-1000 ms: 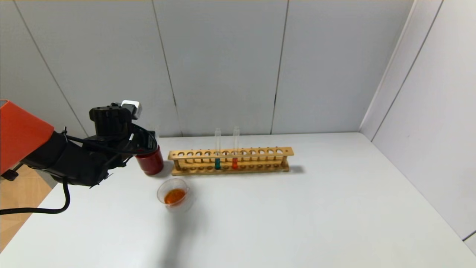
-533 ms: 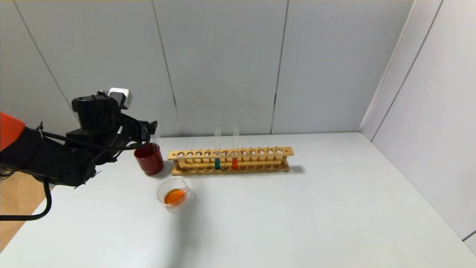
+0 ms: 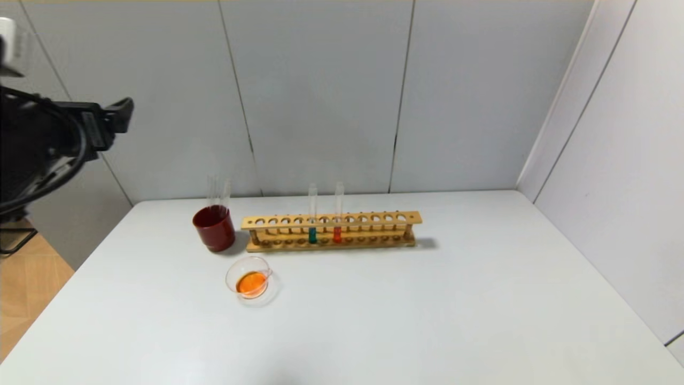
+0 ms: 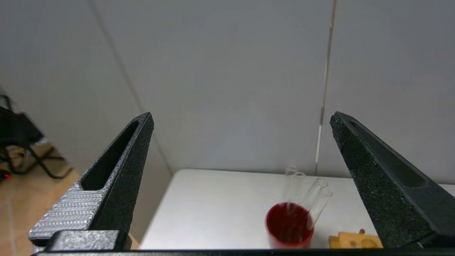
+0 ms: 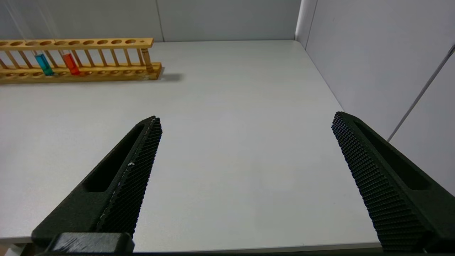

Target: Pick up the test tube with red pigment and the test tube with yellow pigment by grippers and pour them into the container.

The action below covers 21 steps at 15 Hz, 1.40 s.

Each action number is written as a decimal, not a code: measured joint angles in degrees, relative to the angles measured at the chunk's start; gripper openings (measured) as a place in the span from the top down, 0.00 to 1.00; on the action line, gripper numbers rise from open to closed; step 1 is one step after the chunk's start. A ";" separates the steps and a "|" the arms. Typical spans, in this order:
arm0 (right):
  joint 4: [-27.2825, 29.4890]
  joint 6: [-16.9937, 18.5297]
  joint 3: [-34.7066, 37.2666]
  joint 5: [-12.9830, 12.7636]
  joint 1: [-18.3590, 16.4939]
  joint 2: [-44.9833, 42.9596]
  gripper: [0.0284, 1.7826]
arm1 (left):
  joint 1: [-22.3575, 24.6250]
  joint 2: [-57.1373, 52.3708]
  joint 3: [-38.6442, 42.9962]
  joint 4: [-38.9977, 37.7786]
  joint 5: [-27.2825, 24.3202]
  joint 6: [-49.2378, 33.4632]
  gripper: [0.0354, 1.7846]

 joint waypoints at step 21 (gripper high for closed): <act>0.01 0.00 0.00 -0.02 0.00 0.00 0.02 | 6.73 -74.27 44.96 30.54 -14.30 -5.05 0.02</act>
